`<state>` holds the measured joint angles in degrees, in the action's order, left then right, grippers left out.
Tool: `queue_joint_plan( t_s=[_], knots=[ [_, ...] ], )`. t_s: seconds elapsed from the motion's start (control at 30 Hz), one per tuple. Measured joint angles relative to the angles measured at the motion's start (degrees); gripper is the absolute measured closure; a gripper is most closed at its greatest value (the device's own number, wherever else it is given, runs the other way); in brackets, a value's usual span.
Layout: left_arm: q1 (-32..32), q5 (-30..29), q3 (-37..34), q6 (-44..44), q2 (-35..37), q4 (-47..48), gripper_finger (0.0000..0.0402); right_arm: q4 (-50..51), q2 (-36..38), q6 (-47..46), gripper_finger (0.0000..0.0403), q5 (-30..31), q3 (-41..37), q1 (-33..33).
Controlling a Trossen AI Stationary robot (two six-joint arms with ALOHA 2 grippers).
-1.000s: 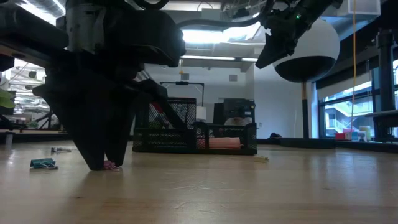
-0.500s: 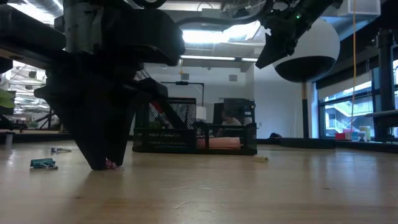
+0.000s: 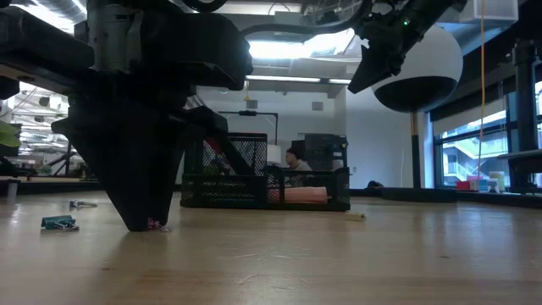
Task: Pick and place office supplies into organizer
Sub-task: Put the pink binder clip into the black desk organizer
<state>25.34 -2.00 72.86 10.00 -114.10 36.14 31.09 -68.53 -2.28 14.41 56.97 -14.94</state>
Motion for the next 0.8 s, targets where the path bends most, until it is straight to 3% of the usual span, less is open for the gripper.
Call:
queue_joint_plan(
  t_s=[0.37,0.8],
  knots=[
    [-1.8,0.0,-0.2,5.6,5.4,3.2,0.0336,0.0,0.0,0.0,0.0281,0.0,0.0,0.0],
    [-10.3,-9.7,-0.1,5.4,12.8,3.6,0.0336,-0.1,0.0,-0.1,0.0281,0.0,0.0,0.0]
  ],
)
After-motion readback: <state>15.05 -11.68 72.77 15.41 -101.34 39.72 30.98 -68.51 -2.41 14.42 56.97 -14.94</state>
